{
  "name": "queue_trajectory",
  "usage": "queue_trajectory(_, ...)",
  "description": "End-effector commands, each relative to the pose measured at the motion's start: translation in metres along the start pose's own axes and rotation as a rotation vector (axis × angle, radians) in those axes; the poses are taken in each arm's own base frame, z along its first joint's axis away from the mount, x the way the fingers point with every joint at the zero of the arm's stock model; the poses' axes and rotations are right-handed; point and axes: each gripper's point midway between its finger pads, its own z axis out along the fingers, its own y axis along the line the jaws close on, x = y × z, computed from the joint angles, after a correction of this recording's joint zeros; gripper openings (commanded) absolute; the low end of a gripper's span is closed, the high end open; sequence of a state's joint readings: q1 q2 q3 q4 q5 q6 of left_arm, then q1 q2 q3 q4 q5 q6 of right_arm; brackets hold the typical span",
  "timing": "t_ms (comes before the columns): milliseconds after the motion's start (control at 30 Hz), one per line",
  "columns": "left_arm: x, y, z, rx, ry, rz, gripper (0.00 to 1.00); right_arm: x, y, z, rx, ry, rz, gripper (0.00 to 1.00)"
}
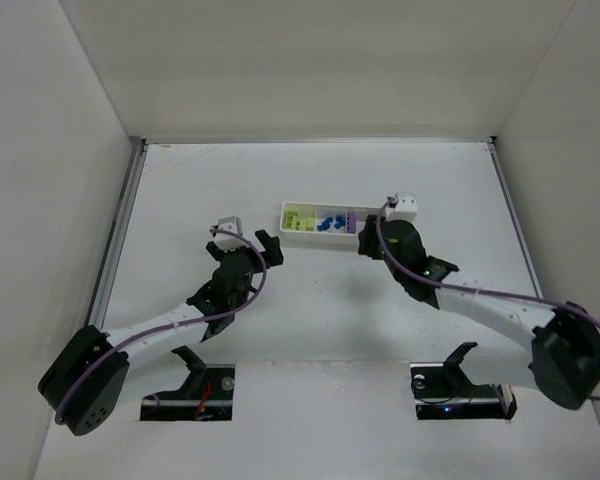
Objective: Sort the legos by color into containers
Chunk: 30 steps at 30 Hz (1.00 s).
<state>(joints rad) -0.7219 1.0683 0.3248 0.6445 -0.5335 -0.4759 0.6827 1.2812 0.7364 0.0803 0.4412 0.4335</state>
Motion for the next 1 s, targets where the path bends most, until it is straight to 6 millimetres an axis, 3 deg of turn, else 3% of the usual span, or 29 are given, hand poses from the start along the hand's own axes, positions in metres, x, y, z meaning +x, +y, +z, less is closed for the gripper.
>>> queue_trajectory(0, -0.018, 0.017, -0.002, -0.082, -0.076, -0.011, 1.00, -0.006, -0.028, -0.026, 0.060, -0.137, 0.112, 0.60)
queue_trajectory(167, -0.027, 0.025, -0.006, -0.115, -0.107, -0.031, 1.00, 0.011, -0.063, -0.053, 0.108, -0.200, 0.219, 0.68)
queue_trajectory(267, -0.032, 0.040, -0.007, -0.167, -0.128, -0.052, 1.00, 0.020, -0.072, -0.057, 0.125, -0.224, 0.266, 0.71)
queue_trajectory(400, -0.033, 0.060, -0.007, -0.225, -0.134, -0.092, 1.00, 0.045, -0.093, -0.057, 0.204, -0.215, 0.288, 0.72)
queue_trajectory(967, -0.027, 0.065, -0.003, -0.283, -0.066, -0.133, 1.00, 0.045, -0.097, -0.069, 0.139, -0.275, 0.386, 0.76)
